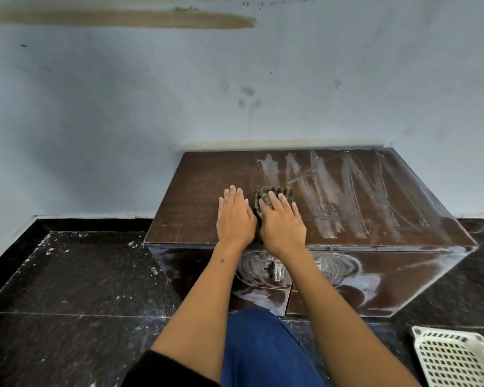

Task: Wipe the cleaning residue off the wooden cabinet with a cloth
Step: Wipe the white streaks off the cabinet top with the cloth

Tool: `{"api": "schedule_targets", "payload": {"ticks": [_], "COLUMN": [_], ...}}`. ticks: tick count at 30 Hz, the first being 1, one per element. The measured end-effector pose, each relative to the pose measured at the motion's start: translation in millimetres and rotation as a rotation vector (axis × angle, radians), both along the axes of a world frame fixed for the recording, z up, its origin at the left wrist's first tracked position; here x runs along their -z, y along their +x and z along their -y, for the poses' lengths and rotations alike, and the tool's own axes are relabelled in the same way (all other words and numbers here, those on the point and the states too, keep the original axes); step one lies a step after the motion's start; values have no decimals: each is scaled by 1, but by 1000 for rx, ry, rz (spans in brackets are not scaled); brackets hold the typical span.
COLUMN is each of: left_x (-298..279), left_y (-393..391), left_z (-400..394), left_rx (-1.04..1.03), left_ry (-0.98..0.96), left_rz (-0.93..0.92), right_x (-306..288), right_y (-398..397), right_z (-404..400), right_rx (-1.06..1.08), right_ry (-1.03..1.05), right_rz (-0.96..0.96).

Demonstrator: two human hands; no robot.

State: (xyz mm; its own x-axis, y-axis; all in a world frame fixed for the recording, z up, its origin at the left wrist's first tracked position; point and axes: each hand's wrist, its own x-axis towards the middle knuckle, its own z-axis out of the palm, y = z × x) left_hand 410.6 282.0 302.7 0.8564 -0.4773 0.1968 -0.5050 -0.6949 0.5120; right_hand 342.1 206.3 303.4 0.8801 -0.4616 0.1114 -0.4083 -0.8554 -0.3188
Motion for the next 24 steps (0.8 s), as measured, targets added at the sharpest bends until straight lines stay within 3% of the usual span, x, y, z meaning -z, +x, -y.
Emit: {"api": "schedule_targets", "payload": {"ticks": [9, 18, 24], "left_x": [10, 10, 9], "left_y": [5, 5, 7], "left_z": [22, 18, 19], "left_rx": [48, 79, 78], "left_ry": [170, 237, 241], "left_rz": [89, 80, 86], "right_x": [17, -2, 19], "right_y": [-47, 18, -29], "right_z": [-5, 33, 4], "right_rx": [49, -31, 77], "right_ry": [-111, -9, -77], "right_rz": [76, -51, 86]}}
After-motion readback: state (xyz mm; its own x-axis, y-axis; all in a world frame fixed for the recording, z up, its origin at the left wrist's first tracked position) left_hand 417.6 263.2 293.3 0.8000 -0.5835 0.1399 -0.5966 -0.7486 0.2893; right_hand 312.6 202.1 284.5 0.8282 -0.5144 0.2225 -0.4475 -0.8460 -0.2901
